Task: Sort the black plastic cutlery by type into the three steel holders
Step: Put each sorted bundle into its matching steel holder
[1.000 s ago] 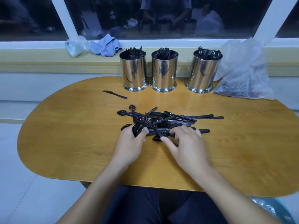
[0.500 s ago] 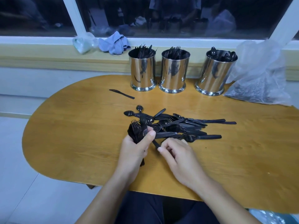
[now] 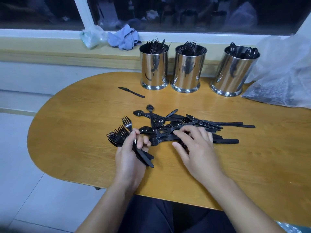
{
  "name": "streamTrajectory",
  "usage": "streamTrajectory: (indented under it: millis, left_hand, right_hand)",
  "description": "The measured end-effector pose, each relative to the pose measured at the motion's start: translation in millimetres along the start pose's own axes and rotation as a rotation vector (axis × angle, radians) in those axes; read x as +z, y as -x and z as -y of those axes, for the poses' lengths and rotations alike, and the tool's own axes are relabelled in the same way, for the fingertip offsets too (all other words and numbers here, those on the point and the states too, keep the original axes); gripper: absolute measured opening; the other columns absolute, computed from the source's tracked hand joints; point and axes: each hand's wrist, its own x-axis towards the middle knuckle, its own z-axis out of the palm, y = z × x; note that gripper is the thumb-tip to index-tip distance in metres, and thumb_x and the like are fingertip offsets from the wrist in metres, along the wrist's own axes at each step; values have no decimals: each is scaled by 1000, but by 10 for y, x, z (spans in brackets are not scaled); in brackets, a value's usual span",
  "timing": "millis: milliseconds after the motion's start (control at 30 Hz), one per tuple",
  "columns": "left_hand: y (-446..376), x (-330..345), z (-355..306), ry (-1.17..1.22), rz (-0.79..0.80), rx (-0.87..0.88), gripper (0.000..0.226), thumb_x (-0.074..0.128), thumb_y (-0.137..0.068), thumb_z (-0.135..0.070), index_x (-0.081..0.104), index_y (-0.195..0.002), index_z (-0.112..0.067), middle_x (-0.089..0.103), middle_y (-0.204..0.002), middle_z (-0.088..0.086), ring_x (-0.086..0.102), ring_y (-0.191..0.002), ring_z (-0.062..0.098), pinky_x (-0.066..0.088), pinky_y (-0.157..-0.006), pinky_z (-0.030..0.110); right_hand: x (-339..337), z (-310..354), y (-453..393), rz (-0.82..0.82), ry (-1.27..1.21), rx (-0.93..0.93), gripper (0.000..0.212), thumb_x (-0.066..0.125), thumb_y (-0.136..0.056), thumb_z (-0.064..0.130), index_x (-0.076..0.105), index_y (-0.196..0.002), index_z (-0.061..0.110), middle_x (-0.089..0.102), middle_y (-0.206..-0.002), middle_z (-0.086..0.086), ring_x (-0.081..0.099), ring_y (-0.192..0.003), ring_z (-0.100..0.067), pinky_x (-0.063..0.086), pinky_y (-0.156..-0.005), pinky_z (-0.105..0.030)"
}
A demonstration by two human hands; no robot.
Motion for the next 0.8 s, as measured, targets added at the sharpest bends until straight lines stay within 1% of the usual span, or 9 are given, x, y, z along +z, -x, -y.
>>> streamTrajectory:
  millis: [67, 167, 267, 367, 500, 633, 700, 733, 800]
  left_hand:
    - [-6, -9, -2, 56, -9, -24, 15, 60, -114, -17, 67, -102, -12, 35, -73, 3, 57, -81, 21, 53, -87, 37]
    - [-4, -5, -11, 96, -5, -53, 13, 61, -113, -17, 68, -105, -10, 39, -74, 2, 57, -78, 19, 54, -78, 34]
    - [20, 18, -32, 71, 8, -68, 11, 61, -113, -18, 67, -107, -12, 41, -77, 2, 55, -75, 17, 50, -67, 29]
    - [27, 21, -43, 26, 12, -54, 12, 61, -113, -19, 69, -108, -12, 44, -77, 2, 54, -71, 17, 45, -59, 28]
    - [28, -15, -51, -29, 13, -9, 10, 58, -115, -18, 65, -117, -11, 42, -78, 2, 42, -63, 15, 32, -54, 26]
    - [38, -68, -80, -130, -18, 40, 9, 59, -115, -19, 67, -116, -14, 42, -78, 1, 29, -61, 15, 23, -54, 29]
    - [71, -46, -73, -134, -8, 36, 8, 63, -113, -20, 64, -116, -13, 39, -78, 1, 28, -61, 15, 22, -54, 30]
    - [94, -22, -53, -144, 12, 38, 9, 66, -111, -20, 62, -117, -13, 38, -78, 0, 27, -61, 15, 21, -55, 31]
    - [158, 37, 3, -182, 78, 57, 16, 71, -108, -20, 63, -120, -12, 39, -80, -3, 29, -63, 14, 21, -55, 31]
  right_hand:
    - [23, 12, -7, 14, 49, -16, 35, 66, -106, 42, 74, -135, 23, 62, -129, 6, 54, -120, -24, 40, -105, -46]
    - [15, -8, 31, -30, 58, -14, 25, 70, -104, 35, 79, -124, 22, 64, -117, 7, 55, -113, -25, 39, -102, -46]
    - [-14, -34, 60, -56, 32, -5, 17, 76, -101, 29, 81, -116, 22, 65, -111, 9, 55, -109, -24, 39, -100, -46]
    - [-19, -15, 30, -25, 16, -17, 12, 75, -102, 29, 77, -113, 24, 63, -109, 10, 54, -107, -22, 38, -100, -45]
    - [-51, -25, -24, 6, -6, -5, 9, 77, -101, 25, 69, -106, 25, 60, -103, 15, 52, -106, -20, 35, -101, -41]
    - [-231, -53, -89, -52, -54, 29, 8, 77, -100, 25, 69, -102, 26, 63, -98, 16, 53, -99, -17, 35, -99, -38]
    - [-321, 17, -102, -40, -150, 96, 8, 76, -100, 26, 69, -100, 28, 65, -95, 18, 56, -95, -16, 42, -94, -38]
    - [-355, 82, -103, -7, -274, 164, 10, 77, -100, 25, 69, -97, 30, 66, -91, 17, 58, -91, -16, 46, -89, -36]
    - [-410, 279, -95, 98, -651, 341, 13, 81, -97, 19, 73, -93, 28, 70, -86, 8, 64, -82, -15, 53, -78, -31]
